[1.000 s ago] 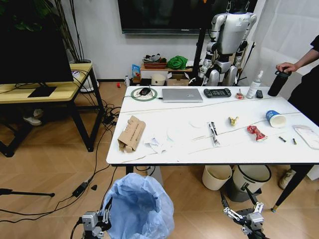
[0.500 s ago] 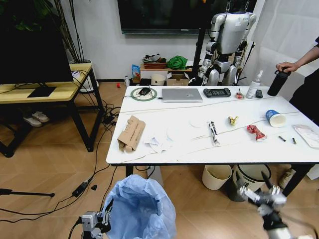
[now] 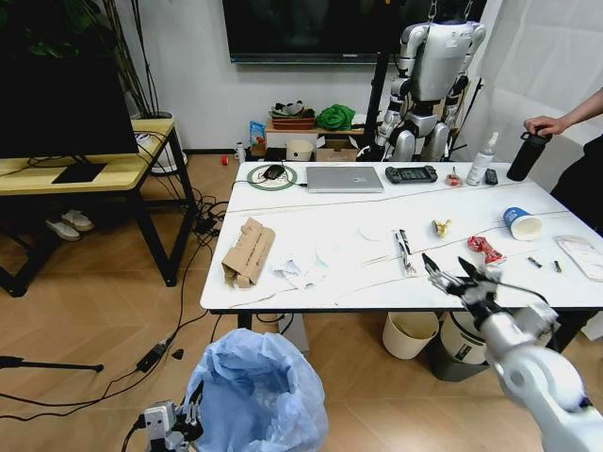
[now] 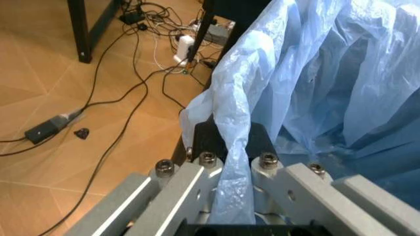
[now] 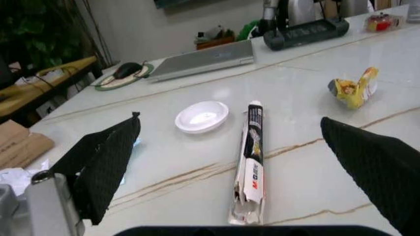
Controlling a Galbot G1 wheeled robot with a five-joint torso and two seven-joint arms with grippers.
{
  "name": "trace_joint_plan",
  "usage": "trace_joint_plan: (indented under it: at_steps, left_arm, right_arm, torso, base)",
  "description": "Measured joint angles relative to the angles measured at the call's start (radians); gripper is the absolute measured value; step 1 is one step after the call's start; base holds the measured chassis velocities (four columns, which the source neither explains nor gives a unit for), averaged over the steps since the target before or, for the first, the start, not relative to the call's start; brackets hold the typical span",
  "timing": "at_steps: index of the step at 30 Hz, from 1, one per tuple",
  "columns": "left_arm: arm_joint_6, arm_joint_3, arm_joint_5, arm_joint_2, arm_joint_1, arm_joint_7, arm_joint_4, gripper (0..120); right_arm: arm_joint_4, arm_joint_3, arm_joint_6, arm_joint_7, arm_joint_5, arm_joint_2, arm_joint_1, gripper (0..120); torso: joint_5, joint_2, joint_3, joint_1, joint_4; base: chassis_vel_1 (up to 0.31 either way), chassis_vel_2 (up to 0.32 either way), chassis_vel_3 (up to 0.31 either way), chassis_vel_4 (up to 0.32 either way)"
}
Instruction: Pick up the trash bin and place the trash from the table into it.
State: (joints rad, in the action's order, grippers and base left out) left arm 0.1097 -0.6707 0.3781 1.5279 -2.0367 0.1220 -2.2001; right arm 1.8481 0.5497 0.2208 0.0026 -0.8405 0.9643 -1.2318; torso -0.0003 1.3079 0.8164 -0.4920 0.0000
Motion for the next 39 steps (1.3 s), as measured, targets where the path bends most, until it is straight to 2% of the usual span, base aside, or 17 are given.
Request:
trace_joint_plan:
  at_steps: [8, 18, 24, 26, 28, 30, 31, 34, 36, 38, 39]
  left_arm:
    - [-0.003, 0.005, -0.02, 0.004, 0.013, 0.003, -0.001, 0]
    - [0.001, 0.005, -0.024, -0.004, 0.013, -0.021, -0.005, 0]
    - [-0.003, 0.0, -0.01, -0.018, 0.015, -0.034, -0.009, 0]
    - [-0.003, 0.0, -0.01, -0.018, 0.015, -0.034, -0.009, 0]
    - [-0.003, -0.004, 0.003, -0.022, 0.021, -0.034, -0.013, 0]
    - [-0.003, -0.005, 0.004, -0.023, 0.022, -0.034, -0.013, 0]
    - [0.002, -0.007, 0.007, -0.024, 0.027, -0.034, -0.014, 0]
    - [0.013, -0.005, 0.016, -0.028, 0.033, -0.033, -0.018, 0]
    - [0.015, -0.005, 0.016, -0.03, 0.035, -0.033, -0.018, 0]
    - [0.016, -0.006, 0.017, -0.033, 0.038, -0.032, -0.018, 0]
    - [0.016, -0.006, 0.017, -0.033, 0.038, -0.032, -0.018, 0]
  right_arm:
    - [-0.128, -0.075, 0.075, 0.001, 0.136, 0.033, 0.138, 100]
    - [-0.263, -0.161, 0.116, -0.003, 0.192, 0.079, 0.234, 100]
    - [-0.288, -0.175, 0.117, -0.013, 0.203, 0.088, 0.247, 77]
    - [-0.288, -0.175, 0.117, -0.013, 0.203, 0.088, 0.248, 75]
    - [-0.288, -0.177, 0.119, -0.011, 0.203, 0.092, 0.25, 64]
    - [-0.288, -0.177, 0.12, -0.011, 0.203, 0.092, 0.25, 62]
    - [-0.287, -0.176, 0.123, -0.008, 0.203, 0.094, 0.25, 54]
    - [-0.292, -0.175, 0.125, -0.006, 0.203, 0.094, 0.25, 41]
    - [-0.294, -0.175, 0.125, -0.006, 0.203, 0.094, 0.249, 38]
    - [-0.296, -0.172, 0.126, -0.006, 0.205, 0.095, 0.245, 26]
    - [-0.296, -0.172, 0.126, -0.006, 0.205, 0.095, 0.245, 26]
  torso:
    - [0.0, -0.001, -0.001, 0.001, -0.0003]
    - [0.0004, -0.002, -0.001, 0.001, -0.0001]
    - [0.0002, -0.002, -0.001, 0.001, -0.0002]
    - [0.0002, -0.002, -0.001, 0.001, -0.0002]
    - [0.0002, -0.002, -0.001, 0.001, -0.0002]
    - [0.0003, -0.002, -0.001, 0.001, -0.0002]
    - [0.0005, -0.002, -0.001, 0.001, -0.0002]
    - [0.0002, -0.003, -0.002, 0.001, -0.0002]
    - [0.0003, -0.003, -0.002, 0.001, -0.0002]
    - [0.0002, -0.003, -0.002, 0.001, -0.0002]
    - [0.0002, -0.003, -0.002, 0.001, -0.0002]
  base:
    - [0.0, 0.0, 0.0, 0.0]
    - [0.0, 0.0, 0.0, 0.0]
    - [0.0, 0.0, 0.0, 0.0]
    - [0.0, 0.0, 0.0, 0.0]
    - [0.0, 0.0, 0.0, 0.0]
    - [0.0, 0.0, 0.0, 0.0]
    - [0.0, 0.0, 0.0, 0.0]
    - [0.0, 0.0, 0.0, 0.0]
    - [0.0, 0.0, 0.0, 0.0]
    - [0.0, 0.0, 0.0, 0.0]
    - [0.0, 0.0, 0.0, 0.0]
